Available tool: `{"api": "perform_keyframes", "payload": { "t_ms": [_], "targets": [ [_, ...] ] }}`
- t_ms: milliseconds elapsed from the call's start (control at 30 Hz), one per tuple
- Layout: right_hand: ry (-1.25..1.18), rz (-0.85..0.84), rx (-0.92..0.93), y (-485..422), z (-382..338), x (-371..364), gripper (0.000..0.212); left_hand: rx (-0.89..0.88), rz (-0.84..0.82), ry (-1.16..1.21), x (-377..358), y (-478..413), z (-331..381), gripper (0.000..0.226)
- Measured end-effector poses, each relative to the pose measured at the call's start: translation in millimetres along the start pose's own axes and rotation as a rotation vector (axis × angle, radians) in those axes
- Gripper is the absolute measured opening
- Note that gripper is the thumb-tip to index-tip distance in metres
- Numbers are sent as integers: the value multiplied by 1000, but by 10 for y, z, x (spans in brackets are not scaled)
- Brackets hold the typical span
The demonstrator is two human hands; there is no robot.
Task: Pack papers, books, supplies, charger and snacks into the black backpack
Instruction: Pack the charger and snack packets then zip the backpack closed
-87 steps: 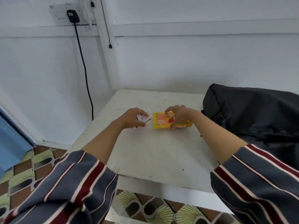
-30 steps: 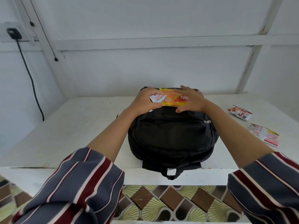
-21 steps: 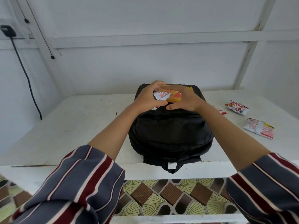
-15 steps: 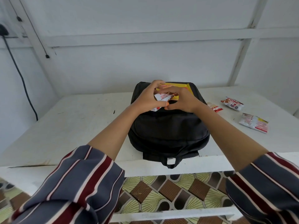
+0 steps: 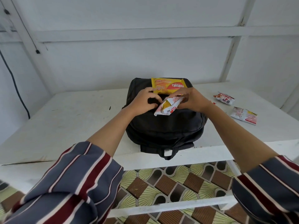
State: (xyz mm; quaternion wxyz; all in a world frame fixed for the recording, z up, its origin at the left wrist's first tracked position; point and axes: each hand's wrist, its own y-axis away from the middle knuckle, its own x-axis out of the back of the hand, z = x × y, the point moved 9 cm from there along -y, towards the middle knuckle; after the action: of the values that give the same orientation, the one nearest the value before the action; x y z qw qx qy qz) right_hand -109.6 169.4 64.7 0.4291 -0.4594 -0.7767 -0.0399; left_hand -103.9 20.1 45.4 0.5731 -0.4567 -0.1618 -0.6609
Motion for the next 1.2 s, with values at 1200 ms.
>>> {"api": "perform_keyframes", "payload": {
  "t_ms": [1200],
  "targets": [
    [216,-120,-36,7,-28,-313,26,-74,45,-231,39,-203,13,37]
  ]
}}
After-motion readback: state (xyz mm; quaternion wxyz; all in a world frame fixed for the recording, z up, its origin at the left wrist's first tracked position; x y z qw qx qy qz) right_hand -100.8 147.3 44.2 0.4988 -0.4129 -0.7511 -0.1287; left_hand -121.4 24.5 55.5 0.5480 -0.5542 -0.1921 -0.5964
